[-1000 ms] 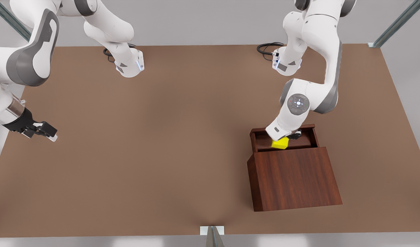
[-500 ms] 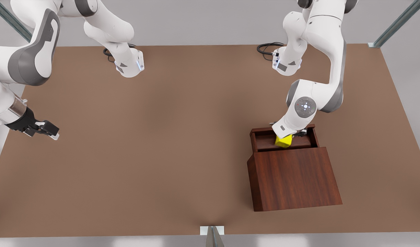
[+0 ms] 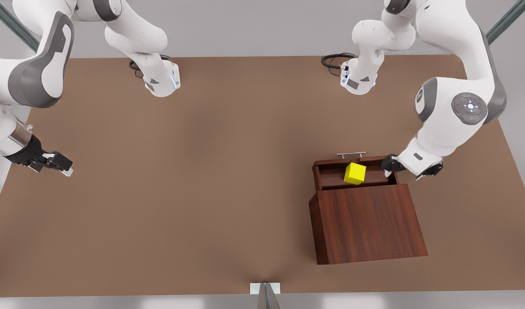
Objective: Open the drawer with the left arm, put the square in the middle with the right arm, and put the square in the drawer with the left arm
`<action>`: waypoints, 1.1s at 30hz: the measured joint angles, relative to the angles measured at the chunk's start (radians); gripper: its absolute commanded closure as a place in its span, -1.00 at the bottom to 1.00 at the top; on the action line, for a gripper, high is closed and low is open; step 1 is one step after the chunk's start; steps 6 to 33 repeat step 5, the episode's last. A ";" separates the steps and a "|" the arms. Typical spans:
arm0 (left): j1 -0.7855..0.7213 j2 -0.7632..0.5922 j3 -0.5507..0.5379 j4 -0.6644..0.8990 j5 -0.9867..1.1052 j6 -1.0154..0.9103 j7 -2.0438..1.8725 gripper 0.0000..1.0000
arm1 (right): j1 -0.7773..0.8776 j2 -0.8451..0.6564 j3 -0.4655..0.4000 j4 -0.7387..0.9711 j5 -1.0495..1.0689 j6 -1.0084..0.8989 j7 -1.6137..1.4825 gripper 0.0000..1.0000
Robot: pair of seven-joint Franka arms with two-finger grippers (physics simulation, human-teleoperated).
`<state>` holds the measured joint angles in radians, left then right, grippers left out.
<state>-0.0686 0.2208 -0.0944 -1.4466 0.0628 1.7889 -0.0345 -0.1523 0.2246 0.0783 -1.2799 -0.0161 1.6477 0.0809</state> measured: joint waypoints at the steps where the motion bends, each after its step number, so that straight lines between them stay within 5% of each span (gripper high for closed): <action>1: 0.059 -0.001 -0.061 0.009 0.025 -0.012 -0.007 -1.00 | -0.001 0.000 0.000 -0.001 0.001 0.000 0.000 -1.00; 5: 0.123 0.003 -0.132 0.017 0.078 -0.041 -0.033 -1.00 | -0.003 -0.001 -0.003 0.001 0.002 0.001 0.000 -1.00; 33: 0.123 0.003 -0.132 0.017 0.078 -0.041 -0.033 -1.00 | -0.003 -0.001 -0.003 0.001 0.002 0.001 0.000 -1.00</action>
